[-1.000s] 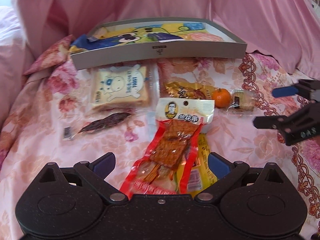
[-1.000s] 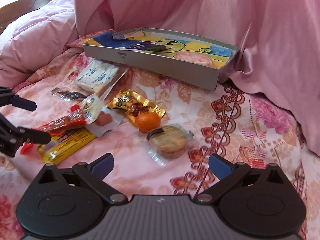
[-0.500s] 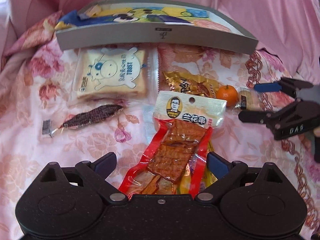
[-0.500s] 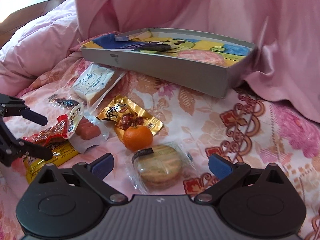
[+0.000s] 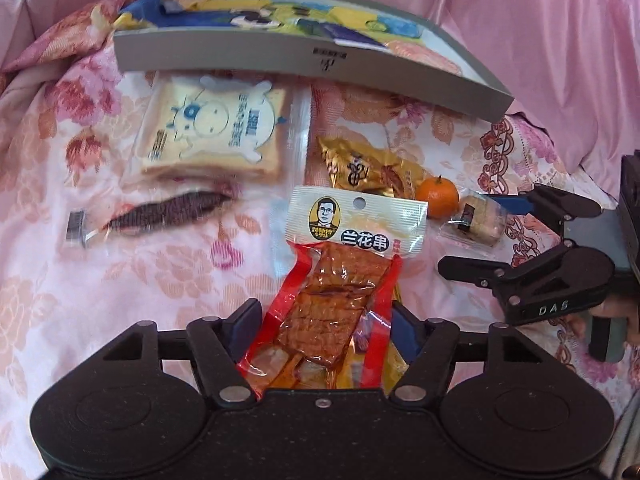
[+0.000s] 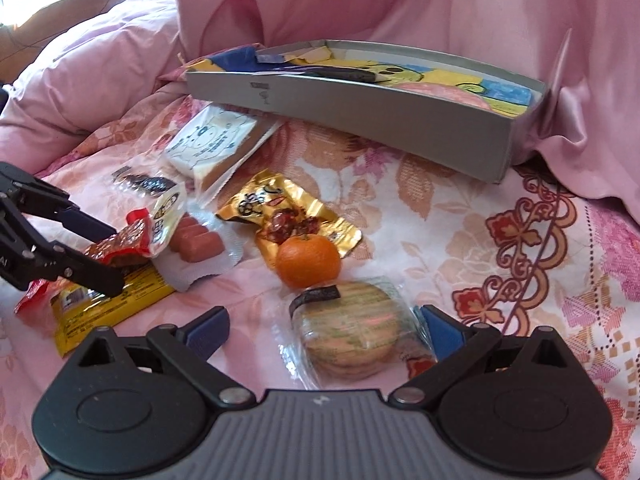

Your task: Organize snacks

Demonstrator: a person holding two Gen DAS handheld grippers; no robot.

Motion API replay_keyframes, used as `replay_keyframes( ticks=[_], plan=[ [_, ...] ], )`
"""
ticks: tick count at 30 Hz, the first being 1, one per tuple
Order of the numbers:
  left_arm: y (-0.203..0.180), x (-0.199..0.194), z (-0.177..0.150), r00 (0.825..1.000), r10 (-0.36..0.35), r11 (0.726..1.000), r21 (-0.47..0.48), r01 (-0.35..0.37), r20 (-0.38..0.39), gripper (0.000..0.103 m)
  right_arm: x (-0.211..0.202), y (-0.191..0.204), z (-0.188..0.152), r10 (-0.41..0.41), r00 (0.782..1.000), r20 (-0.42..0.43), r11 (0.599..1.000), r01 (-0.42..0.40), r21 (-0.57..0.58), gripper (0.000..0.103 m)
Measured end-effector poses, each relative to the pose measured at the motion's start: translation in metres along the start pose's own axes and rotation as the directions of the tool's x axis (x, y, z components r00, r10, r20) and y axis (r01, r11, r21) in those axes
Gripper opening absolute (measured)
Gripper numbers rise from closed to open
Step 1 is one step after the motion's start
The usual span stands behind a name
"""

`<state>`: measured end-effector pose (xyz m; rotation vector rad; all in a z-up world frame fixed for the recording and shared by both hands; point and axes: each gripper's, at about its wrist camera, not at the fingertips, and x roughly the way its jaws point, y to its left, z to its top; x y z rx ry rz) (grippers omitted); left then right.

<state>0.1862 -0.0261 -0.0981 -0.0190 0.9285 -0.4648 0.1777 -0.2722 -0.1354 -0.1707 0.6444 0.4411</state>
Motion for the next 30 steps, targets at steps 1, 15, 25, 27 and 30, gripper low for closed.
replay_keyframes(
  ticks=[1,15,25,27,30],
  plan=[
    [0.0,-0.001,-0.001,1.0,0.002,1.0,-0.015,-0.003,-0.008,0.069,-0.001,0.002,0.0,0.004,1.0,-0.004,1.0,-0.004,-0.004,0.1],
    [-0.001,0.004,0.005,0.999,0.037,0.998,0.057,-0.036,-0.018,0.087,-0.012,0.032,-0.004,0.068,0.996,-0.055,0.995,-0.071,-0.064,0.093],
    [0.0,-0.002,0.002,1.0,-0.026,1.0,0.016,0.027,-0.011,0.062,-0.009,0.031,-0.004,0.073,0.996,-0.046,0.996,-0.075,-0.056,0.095],
    [0.0,-0.005,0.002,1.0,-0.012,1.0,-0.011,0.012,-0.005,0.06,-0.009,0.032,-0.004,0.071,0.996,-0.047,0.996,-0.074,-0.059,0.095],
    [0.001,-0.009,0.0,1.0,0.028,0.998,-0.056,-0.028,0.0,0.057,-0.009,0.032,-0.004,0.065,0.997,-0.045,0.996,-0.068,-0.058,0.094]
  ],
)
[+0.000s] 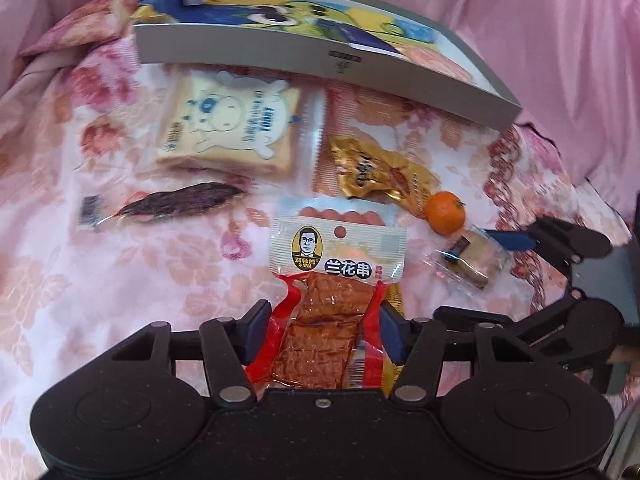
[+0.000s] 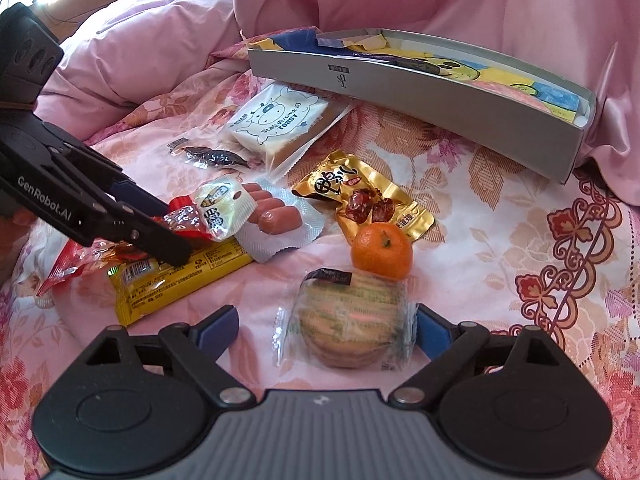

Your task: Organize snacks

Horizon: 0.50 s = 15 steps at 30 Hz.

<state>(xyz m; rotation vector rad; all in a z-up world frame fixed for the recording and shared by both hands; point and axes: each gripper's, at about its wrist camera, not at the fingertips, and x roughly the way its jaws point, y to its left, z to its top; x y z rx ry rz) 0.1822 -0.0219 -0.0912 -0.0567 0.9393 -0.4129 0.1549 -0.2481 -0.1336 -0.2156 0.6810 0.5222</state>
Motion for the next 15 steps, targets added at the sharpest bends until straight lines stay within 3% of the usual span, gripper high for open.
replay_keyframes(
  ticks=[5,15],
  plan=[
    [-0.007,-0.01,-0.004,0.997,0.075,0.997,-0.004,-0.075,0.029,0.055,-0.002,0.002,0.0,-0.055,0.998,-0.006,0.998,0.055,0.028,0.081],
    [-0.02,-0.022,-0.01,0.993,0.097,0.995,-0.012,-0.097,0.07,0.054,-0.006,0.015,0.002,-0.104,0.994,-0.02,0.994,0.105,0.033,0.062]
  ],
)
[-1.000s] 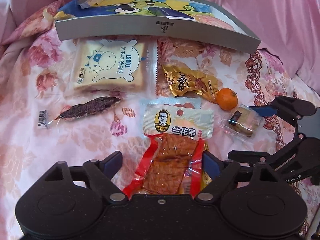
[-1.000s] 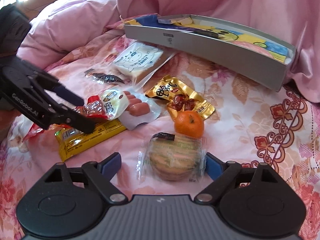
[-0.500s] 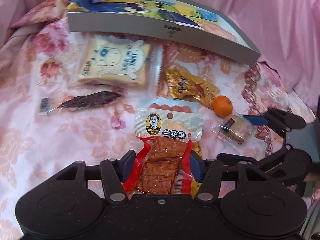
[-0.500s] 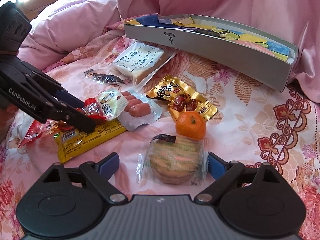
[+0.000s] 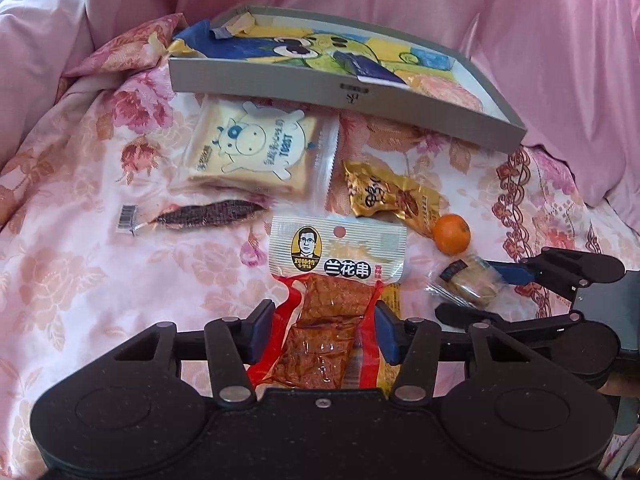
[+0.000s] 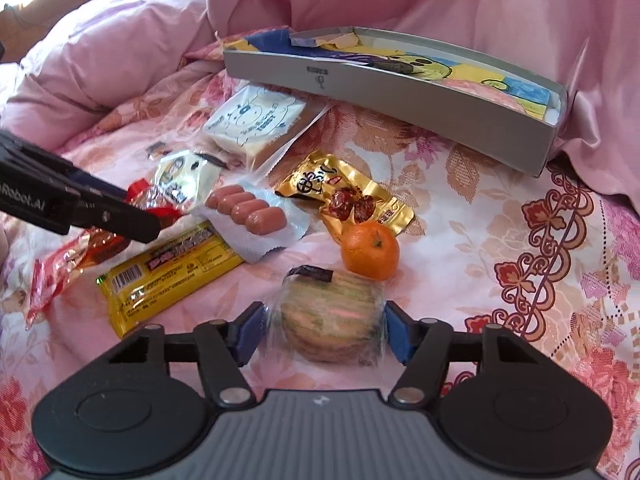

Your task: Organize snacks

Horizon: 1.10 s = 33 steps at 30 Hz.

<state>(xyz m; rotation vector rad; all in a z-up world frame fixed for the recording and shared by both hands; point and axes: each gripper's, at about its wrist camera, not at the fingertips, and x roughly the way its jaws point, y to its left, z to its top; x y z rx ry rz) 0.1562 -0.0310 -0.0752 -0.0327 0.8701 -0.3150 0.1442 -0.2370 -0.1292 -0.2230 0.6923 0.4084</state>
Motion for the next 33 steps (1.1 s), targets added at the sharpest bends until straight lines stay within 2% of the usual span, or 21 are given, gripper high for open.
replay_keyframes(
  ticks=[1,7,18,24,33],
  plan=[
    [-0.001,0.0,-0.001,1.0,0.0,1.0,0.003,0.0,0.0,0.054,-0.001,0.003,0.0,-0.001,1.0,0.0,1.0,0.001,-0.005,0.058],
    [-0.009,-0.009,-0.004,0.999,-0.002,1.0,0.026,0.001,0.034,0.052,-0.008,0.014,-0.002,-0.002,1.0,0.012,1.0,0.003,-0.027,0.057],
    [-0.012,-0.027,-0.002,0.992,0.005,1.0,-0.019,-0.003,0.126,0.051,-0.024,0.016,0.004,-0.006,0.992,0.128,0.999,0.01,-0.034,0.056],
    [-0.012,-0.036,0.006,0.985,0.014,0.997,-0.076,-0.001,0.17,0.051,-0.034,0.012,0.01,-0.017,0.981,0.193,0.999,0.022,-0.025,0.056],
    [-0.021,-0.048,0.02,0.976,0.019,0.994,-0.113,0.006,0.219,0.051,-0.041,0.008,0.016,-0.024,0.97,0.242,1.0,0.027,-0.01,0.056]
  ],
)
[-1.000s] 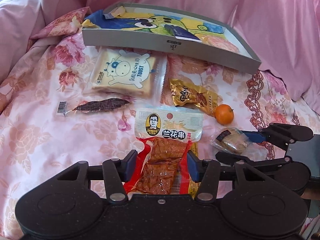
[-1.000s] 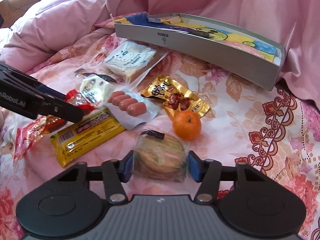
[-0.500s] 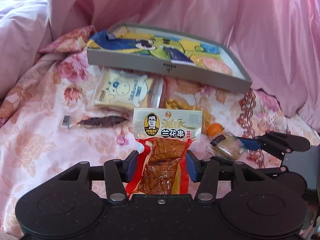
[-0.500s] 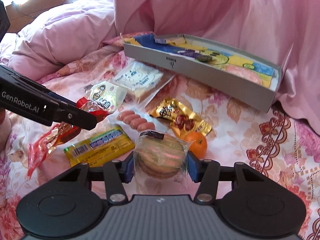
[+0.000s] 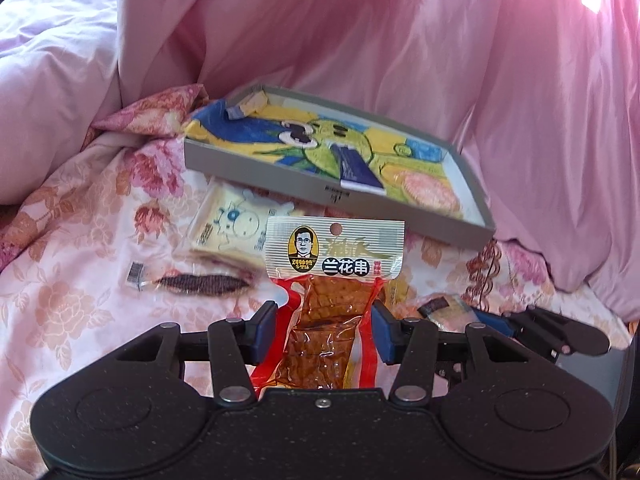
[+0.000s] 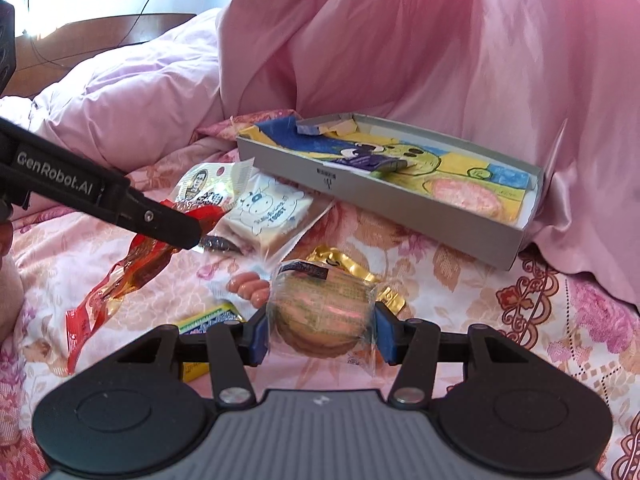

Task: Organize snacks
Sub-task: 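Carry tofu pack in left tool while right tool carries biscuit pack to tray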

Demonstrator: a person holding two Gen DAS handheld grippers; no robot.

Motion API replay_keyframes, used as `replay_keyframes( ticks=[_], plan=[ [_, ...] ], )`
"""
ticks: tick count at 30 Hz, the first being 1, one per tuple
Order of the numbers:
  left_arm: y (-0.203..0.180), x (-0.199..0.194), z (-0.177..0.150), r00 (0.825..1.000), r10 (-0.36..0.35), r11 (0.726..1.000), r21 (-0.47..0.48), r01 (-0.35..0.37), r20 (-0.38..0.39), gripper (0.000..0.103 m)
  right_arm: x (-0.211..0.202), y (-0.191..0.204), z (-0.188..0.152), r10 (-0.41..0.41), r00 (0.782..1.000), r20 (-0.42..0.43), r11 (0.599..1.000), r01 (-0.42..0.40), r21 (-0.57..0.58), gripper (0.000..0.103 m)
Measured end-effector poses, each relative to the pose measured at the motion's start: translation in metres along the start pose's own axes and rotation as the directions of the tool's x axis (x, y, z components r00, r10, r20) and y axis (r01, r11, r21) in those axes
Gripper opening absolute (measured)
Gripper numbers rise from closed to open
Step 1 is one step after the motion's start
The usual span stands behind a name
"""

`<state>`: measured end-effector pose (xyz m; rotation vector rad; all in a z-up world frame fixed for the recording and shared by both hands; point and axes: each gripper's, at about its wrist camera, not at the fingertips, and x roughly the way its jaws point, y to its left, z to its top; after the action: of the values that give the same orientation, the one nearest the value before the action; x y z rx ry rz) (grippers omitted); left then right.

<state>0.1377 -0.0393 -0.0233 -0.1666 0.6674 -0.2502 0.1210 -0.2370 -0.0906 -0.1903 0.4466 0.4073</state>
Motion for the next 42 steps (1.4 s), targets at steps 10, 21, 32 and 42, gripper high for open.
replay_keyframes(
  ticks=[10,21,32,42],
  plan=[
    [-0.029,0.003,0.053,0.996,-0.016,1.0,-0.02,0.018,0.087,0.051,-0.016,-0.024,0.016,-0.089,0.992,0.093,0.995,0.085,0.055,0.056],
    [-0.062,0.038,0.143,0.977,-0.031,0.998,-0.043,0.041,0.213,0.051,-0.005,-0.082,0.065,-0.243,0.956,0.166,0.954,0.205,0.217,0.057],
    [-0.083,0.11,0.184,0.97,-0.012,0.998,-0.051,0.025,0.243,0.051,0.037,-0.099,0.069,-0.281,0.946,0.159,0.947,0.247,0.203,0.057],
    [-0.084,0.169,0.169,0.992,0.019,0.997,-0.079,-0.009,0.127,0.051,0.064,-0.105,0.063,-0.254,0.961,0.11,0.958,0.234,0.169,0.057]
  ],
)
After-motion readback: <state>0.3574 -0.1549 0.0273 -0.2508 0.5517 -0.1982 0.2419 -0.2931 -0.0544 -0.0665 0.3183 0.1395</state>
